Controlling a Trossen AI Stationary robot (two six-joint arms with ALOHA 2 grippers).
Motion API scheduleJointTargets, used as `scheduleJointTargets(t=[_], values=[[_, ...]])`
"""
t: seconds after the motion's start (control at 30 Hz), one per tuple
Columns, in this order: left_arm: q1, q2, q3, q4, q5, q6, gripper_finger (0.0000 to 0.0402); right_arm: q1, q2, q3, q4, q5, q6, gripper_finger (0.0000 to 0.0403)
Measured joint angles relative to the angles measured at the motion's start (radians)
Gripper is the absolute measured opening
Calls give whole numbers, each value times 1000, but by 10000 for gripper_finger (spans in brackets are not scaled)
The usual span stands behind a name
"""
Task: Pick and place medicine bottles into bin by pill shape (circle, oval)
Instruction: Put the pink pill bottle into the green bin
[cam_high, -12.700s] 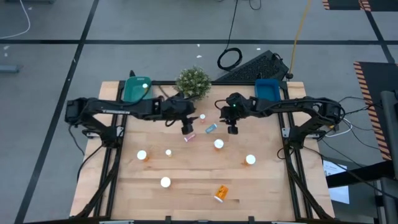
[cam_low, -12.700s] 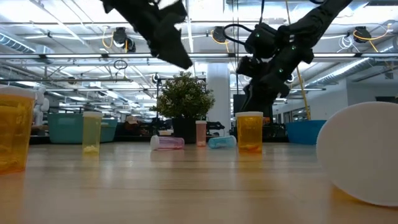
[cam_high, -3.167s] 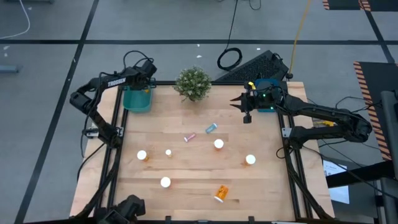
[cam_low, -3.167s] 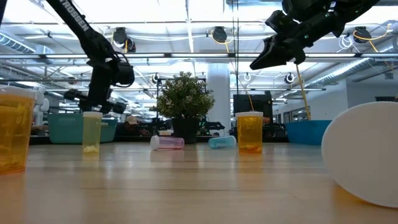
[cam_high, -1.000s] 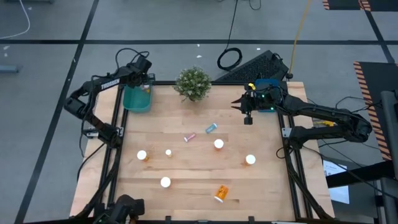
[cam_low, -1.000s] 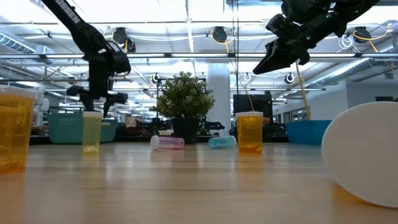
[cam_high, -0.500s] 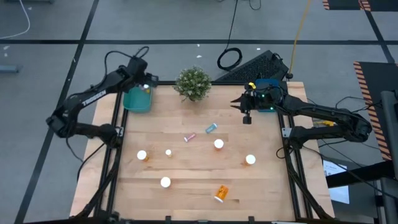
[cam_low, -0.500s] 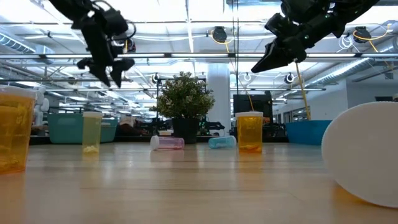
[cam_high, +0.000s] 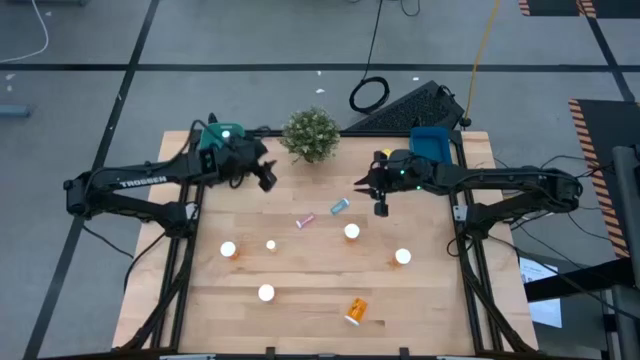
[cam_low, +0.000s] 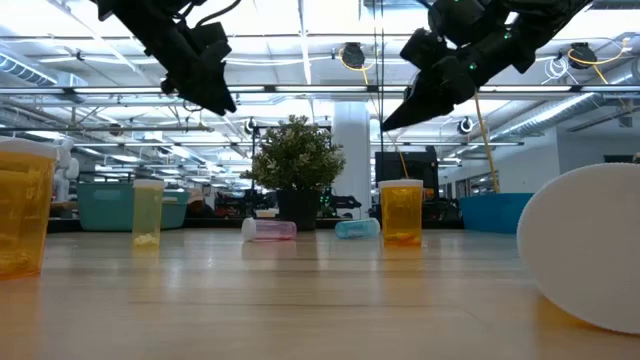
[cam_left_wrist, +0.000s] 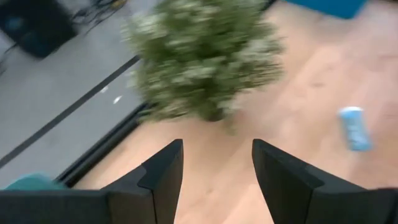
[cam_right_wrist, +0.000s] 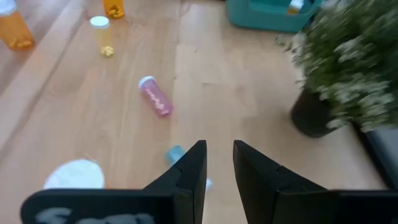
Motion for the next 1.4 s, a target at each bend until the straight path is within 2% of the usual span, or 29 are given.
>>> scheduleJointTargets(t=[0.1, 0.27, 0.5, 0.8, 1.0, 1.17, 1.3, 1.4], values=[[-42, 5, -15, 51, 5, 47, 195, 25, 37, 0, 9, 4, 58, 75], [-88, 10, -16, 105, 7, 55, 195, 75, 82, 0, 14, 77, 111, 75], [-161, 10, -15, 101, 26, 23, 195, 96, 139, 17, 74, 77, 154, 75], [-276, 36, -15, 110, 91, 55, 195, 101, 306, 138, 84, 46, 89, 76], [-343, 36, -37, 55, 96, 4, 195, 126, 477, 293, 76, -5, 20, 79], [-394, 35, -91, 50, 80, -65, 195, 160, 608, 416, 7, -10, -29, 129], [-413, 36, -136, 56, 62, -133, 195, 187, 671, 462, -7, -10, -86, 181], [-422, 36, -145, 55, 41, -167, 195, 193, 705, 488, 9, -10, -118, 206]])
